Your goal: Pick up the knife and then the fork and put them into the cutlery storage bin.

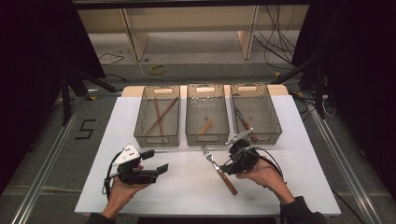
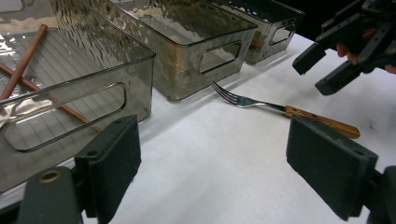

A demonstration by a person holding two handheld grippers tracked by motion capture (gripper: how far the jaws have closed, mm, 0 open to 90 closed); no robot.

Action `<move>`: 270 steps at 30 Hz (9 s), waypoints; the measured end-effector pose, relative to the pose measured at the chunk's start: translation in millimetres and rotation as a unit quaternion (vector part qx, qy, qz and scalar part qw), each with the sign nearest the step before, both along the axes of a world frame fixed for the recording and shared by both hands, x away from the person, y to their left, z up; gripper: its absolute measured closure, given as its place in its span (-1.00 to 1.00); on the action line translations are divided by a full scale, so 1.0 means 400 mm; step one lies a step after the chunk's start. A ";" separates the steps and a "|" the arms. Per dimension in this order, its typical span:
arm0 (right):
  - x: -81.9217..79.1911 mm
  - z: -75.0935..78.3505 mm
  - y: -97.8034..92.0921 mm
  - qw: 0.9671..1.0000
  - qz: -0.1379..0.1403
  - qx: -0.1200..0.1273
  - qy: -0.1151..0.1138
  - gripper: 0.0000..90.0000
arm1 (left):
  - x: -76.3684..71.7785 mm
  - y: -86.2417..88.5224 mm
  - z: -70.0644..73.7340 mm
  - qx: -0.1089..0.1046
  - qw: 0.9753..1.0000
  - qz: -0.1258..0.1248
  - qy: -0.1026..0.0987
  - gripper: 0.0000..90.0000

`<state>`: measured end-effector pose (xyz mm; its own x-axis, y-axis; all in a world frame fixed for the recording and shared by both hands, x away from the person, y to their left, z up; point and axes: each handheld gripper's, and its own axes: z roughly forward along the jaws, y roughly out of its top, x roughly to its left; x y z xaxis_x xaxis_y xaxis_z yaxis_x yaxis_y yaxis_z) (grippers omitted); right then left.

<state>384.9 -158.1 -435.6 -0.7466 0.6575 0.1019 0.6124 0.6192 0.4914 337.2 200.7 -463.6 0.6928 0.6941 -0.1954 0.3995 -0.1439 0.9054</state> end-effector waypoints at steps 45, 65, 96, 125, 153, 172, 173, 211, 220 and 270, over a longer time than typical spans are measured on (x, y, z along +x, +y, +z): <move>-0.037 -0.076 0.053 0.995 0.038 -0.087 0.002 0.45 | -0.001 -0.004 -0.003 0.003 1.000 -0.003 0.000 -0.62; -0.021 -0.072 0.053 0.995 0.033 -0.095 0.017 0.65 | -0.002 -0.007 -0.003 0.006 1.000 -0.004 0.002 -0.61; -0.009 -0.050 0.022 0.998 0.042 -0.054 0.004 0.72 | 0.000 -0.003 -0.004 0.003 1.000 -0.004 0.003 -0.61; 0.003 0.004 -0.032 0.999 0.028 -0.004 -0.017 0.72 | 0.002 0.002 -0.005 -0.001 1.000 -0.001 0.000 -0.62; 0.030 0.083 -0.087 0.998 -0.001 0.042 -0.049 0.72 | 0.002 0.002 -0.007 -0.006 1.000 0.003 -0.008 -0.63; 0.100 0.138 -0.122 0.995 -0.038 0.062 -0.070 0.72 | 0.003 0.003 -0.008 -0.005 1.000 0.005 -0.007 -0.63; 0.105 0.141 -0.125 0.995 -0.041 0.062 -0.071 0.72 | 0.003 0.003 -0.008 -0.005 1.000 0.004 -0.007 -0.63; 0.279 0.186 -0.188 0.987 -0.135 0.058 -0.068 0.72 | 0.003 0.003 -0.008 -0.007 1.000 0.005 -0.007 -0.63; 0.305 0.171 -0.203 0.985 -0.153 0.053 -0.058 0.72 | 0.003 0.003 -0.008 -0.007 1.000 0.005 -0.006 -0.63; 0.396 0.083 -0.228 0.976 -0.219 -0.007 -0.005 0.72 | 0.004 0.003 -0.008 -0.006 1.000 0.004 -0.006 -0.63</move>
<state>543.2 -249.2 -402.5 -0.3943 0.9151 0.0841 0.8147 0.3057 0.4927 338.8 202.0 -466.9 0.6892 0.6978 -0.1952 0.3890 -0.1291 0.9122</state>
